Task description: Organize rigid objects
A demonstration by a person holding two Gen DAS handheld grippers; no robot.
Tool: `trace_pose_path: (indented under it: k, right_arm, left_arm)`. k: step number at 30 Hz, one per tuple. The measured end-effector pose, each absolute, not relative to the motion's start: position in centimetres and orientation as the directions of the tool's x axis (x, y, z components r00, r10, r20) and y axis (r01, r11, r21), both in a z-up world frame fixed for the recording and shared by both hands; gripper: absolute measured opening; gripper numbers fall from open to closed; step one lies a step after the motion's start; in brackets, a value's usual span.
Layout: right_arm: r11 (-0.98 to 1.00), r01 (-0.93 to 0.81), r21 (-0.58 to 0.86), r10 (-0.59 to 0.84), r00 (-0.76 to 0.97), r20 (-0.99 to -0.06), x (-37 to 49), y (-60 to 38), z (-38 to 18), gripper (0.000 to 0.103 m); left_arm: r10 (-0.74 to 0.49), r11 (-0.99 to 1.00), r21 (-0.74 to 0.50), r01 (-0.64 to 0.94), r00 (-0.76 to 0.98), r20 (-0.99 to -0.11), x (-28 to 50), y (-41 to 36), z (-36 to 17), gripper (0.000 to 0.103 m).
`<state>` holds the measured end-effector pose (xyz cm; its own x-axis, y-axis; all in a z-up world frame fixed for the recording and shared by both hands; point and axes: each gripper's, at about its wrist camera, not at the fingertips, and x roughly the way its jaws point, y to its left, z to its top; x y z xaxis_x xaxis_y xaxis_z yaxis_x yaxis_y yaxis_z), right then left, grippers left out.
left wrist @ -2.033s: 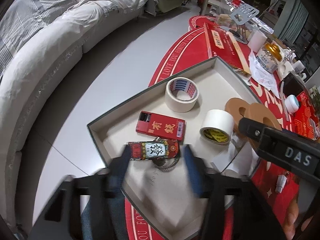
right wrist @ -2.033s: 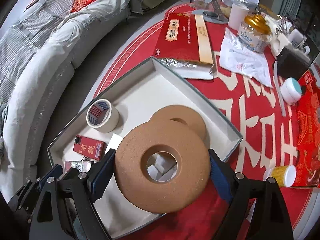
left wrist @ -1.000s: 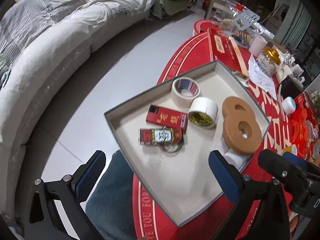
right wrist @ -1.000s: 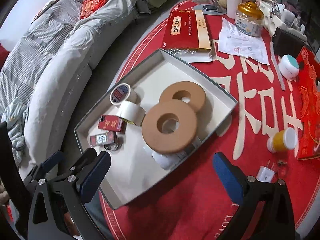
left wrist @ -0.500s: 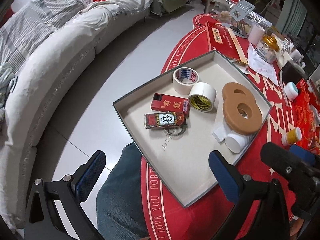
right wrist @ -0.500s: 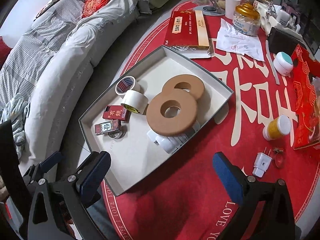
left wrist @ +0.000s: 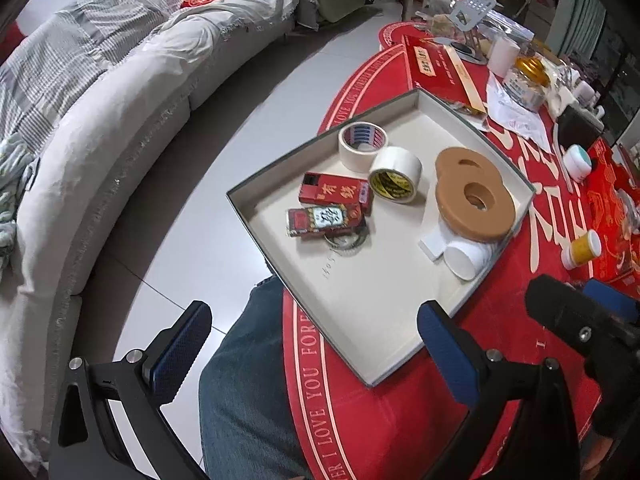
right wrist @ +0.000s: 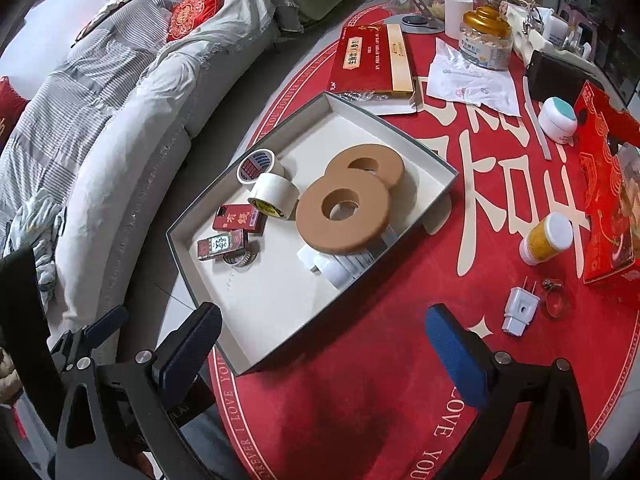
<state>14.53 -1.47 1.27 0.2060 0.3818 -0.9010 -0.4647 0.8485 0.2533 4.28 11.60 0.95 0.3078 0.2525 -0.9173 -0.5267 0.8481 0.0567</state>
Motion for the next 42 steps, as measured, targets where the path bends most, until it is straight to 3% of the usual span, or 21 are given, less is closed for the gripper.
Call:
trace_pose_path:
  k: [7,21,33,42]
  right_arm:
    - [0.868,-0.416,0.27,0.37,0.182,-0.911,13.9,-5.3,-1.0,0.103]
    - [0.975,-0.015,0.223,0.222,0.156,-0.962,14.2,-22.8,-7.3,0.103]
    - [0.991,0.062,0.118,0.102,0.216,-0.971,13.1,-28.3,-7.4,0.103]
    - [0.99,0.079,0.115,0.096,0.22,-0.971,13.3,-30.6,-7.5,0.103]
  left_arm:
    - [0.207,0.905,0.066,-0.421,0.298,-0.932,4.7,7.6,0.0,0.103]
    - [0.062,0.991,0.028,-0.134,0.261,-0.963,7.9,-4.2,-2.8,0.103]
    - [0.079,0.994,0.054,-0.092,0.298,-0.951,12.0,-9.1,-3.8,0.103]
    - [0.06,0.996,0.033,-0.086,0.33,-0.942,17.9,-11.2,-6.2,0.103]
